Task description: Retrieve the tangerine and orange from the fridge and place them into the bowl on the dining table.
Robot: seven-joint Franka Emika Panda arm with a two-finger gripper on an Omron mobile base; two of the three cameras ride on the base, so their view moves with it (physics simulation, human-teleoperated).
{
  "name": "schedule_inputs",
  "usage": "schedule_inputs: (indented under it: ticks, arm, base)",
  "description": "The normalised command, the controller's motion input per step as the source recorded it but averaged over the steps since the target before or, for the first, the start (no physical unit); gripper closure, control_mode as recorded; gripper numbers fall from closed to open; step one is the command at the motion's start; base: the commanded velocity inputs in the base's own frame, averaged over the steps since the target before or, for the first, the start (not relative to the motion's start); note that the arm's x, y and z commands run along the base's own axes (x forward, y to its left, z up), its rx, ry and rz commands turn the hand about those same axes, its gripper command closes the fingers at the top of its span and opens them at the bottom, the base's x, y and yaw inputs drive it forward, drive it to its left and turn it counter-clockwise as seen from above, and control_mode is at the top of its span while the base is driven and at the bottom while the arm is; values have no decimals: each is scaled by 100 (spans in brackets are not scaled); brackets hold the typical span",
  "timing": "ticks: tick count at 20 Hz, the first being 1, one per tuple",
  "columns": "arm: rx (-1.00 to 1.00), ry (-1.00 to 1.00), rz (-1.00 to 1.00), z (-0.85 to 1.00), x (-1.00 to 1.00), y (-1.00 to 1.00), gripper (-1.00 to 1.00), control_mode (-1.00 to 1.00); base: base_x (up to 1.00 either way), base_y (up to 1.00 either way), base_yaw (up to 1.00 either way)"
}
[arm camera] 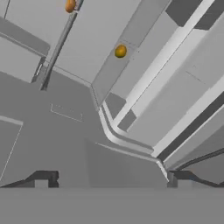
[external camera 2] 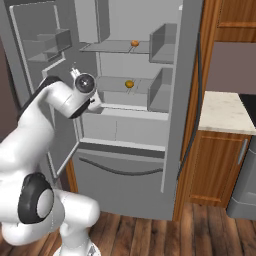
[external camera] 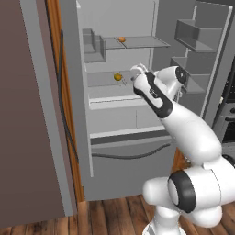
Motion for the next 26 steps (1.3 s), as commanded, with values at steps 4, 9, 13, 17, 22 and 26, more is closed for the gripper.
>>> schedule_inputs:
  ticks: [4, 9, 13, 17, 22, 26]
  arm:
    - [-36, -4, 1, 0, -48, -62, -100, -100]
    - [-30, -3, 1, 3, -72, -59, -100, -100]
    - [-28, -4, 0, 0, -95, -35, -100, -100]
    - [-28, -6, 0, 2, -100, -16, -100, -100]
    - [-29, -1, 2, 24, -95, -10, -100, -100]
    - [-22, 0, 8, 32, -66, -9, -100, -100]
  base:
    - [0, 0, 0]
    - [0, 0, 0]
    - [0, 0, 0]
    - [0, 0, 0]
    - [0, 0, 0]
    - [0, 0, 0]
